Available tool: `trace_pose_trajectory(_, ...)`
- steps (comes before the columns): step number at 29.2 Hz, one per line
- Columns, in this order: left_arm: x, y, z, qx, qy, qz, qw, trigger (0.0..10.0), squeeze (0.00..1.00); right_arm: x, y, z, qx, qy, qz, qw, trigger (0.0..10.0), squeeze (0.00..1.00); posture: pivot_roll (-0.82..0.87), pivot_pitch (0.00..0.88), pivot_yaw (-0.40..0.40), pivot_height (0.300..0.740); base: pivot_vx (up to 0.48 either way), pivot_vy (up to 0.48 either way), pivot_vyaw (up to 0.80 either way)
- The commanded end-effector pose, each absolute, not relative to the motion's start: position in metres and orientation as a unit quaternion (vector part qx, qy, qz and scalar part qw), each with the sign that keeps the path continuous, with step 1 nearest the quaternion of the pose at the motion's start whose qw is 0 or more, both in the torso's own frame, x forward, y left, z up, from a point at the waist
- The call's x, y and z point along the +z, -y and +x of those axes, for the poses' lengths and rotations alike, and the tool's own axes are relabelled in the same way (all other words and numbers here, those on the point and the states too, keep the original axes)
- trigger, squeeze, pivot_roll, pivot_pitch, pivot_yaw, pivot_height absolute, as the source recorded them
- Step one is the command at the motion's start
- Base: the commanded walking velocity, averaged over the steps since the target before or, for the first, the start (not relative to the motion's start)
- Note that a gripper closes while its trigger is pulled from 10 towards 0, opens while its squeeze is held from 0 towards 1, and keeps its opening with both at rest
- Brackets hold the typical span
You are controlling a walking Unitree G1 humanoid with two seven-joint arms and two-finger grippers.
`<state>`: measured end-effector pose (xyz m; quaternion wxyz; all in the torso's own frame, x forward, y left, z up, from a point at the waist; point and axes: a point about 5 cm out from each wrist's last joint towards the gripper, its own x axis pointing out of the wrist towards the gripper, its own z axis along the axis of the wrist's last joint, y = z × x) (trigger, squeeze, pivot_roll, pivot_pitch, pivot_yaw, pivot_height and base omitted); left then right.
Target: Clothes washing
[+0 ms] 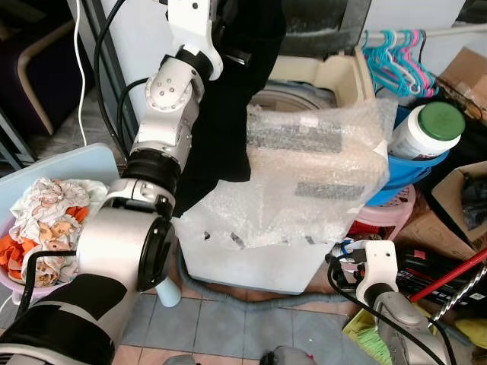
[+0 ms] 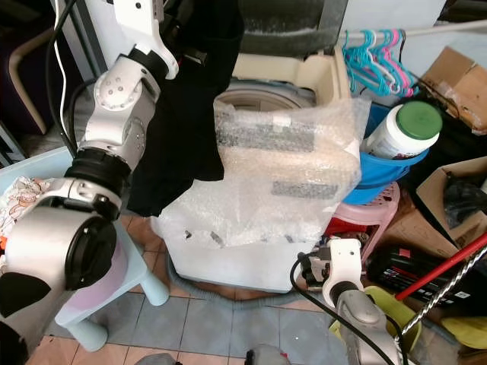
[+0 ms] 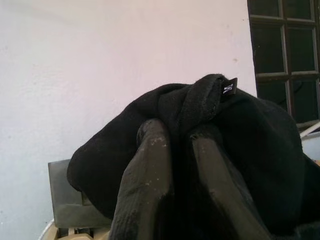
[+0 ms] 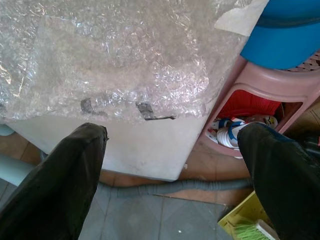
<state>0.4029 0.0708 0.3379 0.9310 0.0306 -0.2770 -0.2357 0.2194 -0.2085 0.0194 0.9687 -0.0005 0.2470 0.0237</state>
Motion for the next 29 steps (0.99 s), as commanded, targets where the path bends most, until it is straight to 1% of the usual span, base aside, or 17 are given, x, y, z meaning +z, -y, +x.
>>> trace_pose_trajectory(1, 0.353, -0.069, 0.405, -0.236, 0.282, 0.048, 0.929, 10.0, 0.0, 0.021, 0.203, 0.223, 0.037, -0.243, 0.0, 0.969, 10.0, 0.0, -0.01, 0.012, -0.035, 0.74, 0.0, 0.0, 0.0)
trace_pose_trajectory(3, 0.356, -0.064, 0.405, -0.237, 0.279, 0.054, 0.929, 10.0, 0.0, 0.021, 0.203, 0.223, 0.036, -0.245, 0.0, 0.969, 10.0, 0.0, -0.02, 0.013, -0.036, 0.74, 0.0, 0.0, 0.0)
trace_pose_trajectory(6, 0.366, -0.057, 0.405, -0.209, 0.289, 0.084, 0.93, 10.0, 0.0, 0.022, 0.204, 0.223, 0.034, -0.245, -0.001, 0.969, 10.0, 0.0, -0.04, 0.017, -0.039, 0.74, 0.0, 0.0, 0.0)
trace_pose_trajectory(9, 0.37, -0.056, 0.404, -0.2, 0.294, 0.09, 0.93, 10.0, 0.0, 0.023, 0.204, 0.223, 0.033, -0.245, -0.002, 0.969, 10.0, 0.0, -0.04, 0.018, -0.039, 0.74, 0.0, 0.0, 0.0)
trace_pose_trajectory(11, 0.379, -0.063, 0.407, -0.142, 0.294, 0.093, 0.941, 10.0, 0.0, 0.024, 0.205, 0.222, 0.032, -0.243, -0.005, 0.969, 10.0, 0.0, -0.06, 0.022, -0.039, 0.74, 0.0, 0.0, 0.0)
trace_pose_trajectory(12, 0.376, -0.067, 0.41, -0.122, 0.277, 0.095, 0.948, 10.0, 0.0, 0.024, 0.206, 0.222, 0.031, -0.242, -0.007, 0.97, 10.0, 0.0, -0.07, 0.026, -0.038, 0.74, 0.0, 0.0, 0.0)
trace_pose_trajectory(14, 0.374, -0.069, 0.412, -0.11, 0.265, 0.098, 0.953, 10.0, 0.0, 0.025, 0.206, 0.222, 0.031, -0.241, -0.009, 0.97, 10.0, 0.0, -0.07, 0.026, -0.038, 0.74, 0.0, 0.0, 0.0)
trace_pose_trajectory(15, 0.353, -0.067, 0.417, -0.127, 0.214, 0.117, 0.962, 10.0, 0.0, 0.026, 0.207, 0.222, 0.03, -0.24, -0.01, 0.97, 10.0, 0.0, -0.08, 0.032, -0.037, 0.74, 0.0, 0.0, 0.0)
trace_pose_trajectory(16, 0.324, -0.064, 0.422, -0.148, 0.146, 0.164, 0.964, 10.0, 0.0, 0.027, 0.207, 0.222, 0.029, -0.238, -0.012, 0.971, 10.0, 0.0, -0.08, 0.039, -0.036, 0.74, 0.0, 0.0, 0.0)
trace_pose_trajectory(19, 0.264, -0.056, 0.421, -0.197, 0.028, 0.245, 0.949, 10.0, 0.0, 0.029, 0.208, 0.22, 0.027, -0.237, -0.016, 0.971, 10.0, 0.0, -0.09, 0.052, -0.034, 0.74, 0.0, 0.0, 0.0)
trace_pose_trajectory(21, 0.258, -0.055, 0.42, -0.201, 0.019, 0.251, 0.946, 10.0, 0.0, 0.029, 0.208, 0.22, 0.027, -0.236, -0.017, 0.971, 10.0, 0.0, -0.09, 0.052, -0.034, 0.74, 0.0, 0.0, 0.0)
trace_pose_trajectory(22, 0.234, -0.052, 0.417, -0.217, -0.019, 0.283, 0.934, 10.0, 0.0, 0.03, 0.208, 0.219, 0.026, -0.235, -0.02, 0.971, 10.0, 0.0, -0.1, 0.059, -0.032, 0.74, 0.0, 0.0, 0.0)
trace_pose_trajectory(26, 0.206, -0.051, 0.411, -0.237, -0.061, 0.327, 0.913, 10.0, 0.0, 0.032, 0.208, 0.218, 0.025, -0.235, -0.022, 0.971, 10.0, 0.0, -0.1, 0.074, -0.028, 0.74, 0.0, 0.0, 0.0)
trace_pose_trajectory(27, 0.199, -0.051, 0.409, -0.248, -0.071, 0.335, 0.906, 10.0, 1.0, 0.032, 0.208, 0.217, 0.025, -0.234, -0.023, 0.972, 10.0, 0.0, -0.11, 0.077, -0.027, 0.74, 0.0, 0.0, 0.0)
trace_pose_trajectory(28, 0.191, -0.052, 0.407, -0.263, -0.078, 0.352, 0.895, 10.0, 1.0, 0.033, 0.208, 0.217, 0.025, -0.234, -0.024, 0.972, 10.0, 0.0, -0.11, 0.08, -0.024, 0.74, 0.0, 0.0, 0.0)
trace_pose_trajectory(29, 0.188, -0.052, 0.406, -0.271, -0.084, 0.352, 0.892, 10.0, 1.0, 0.033, 0.207, 0.216, 0.024, -0.234, -0.024, 0.972, 10.0, 0.0, -0.11, 0.081, -0.024, 0.74, 0.0, 0.0, 0.0)
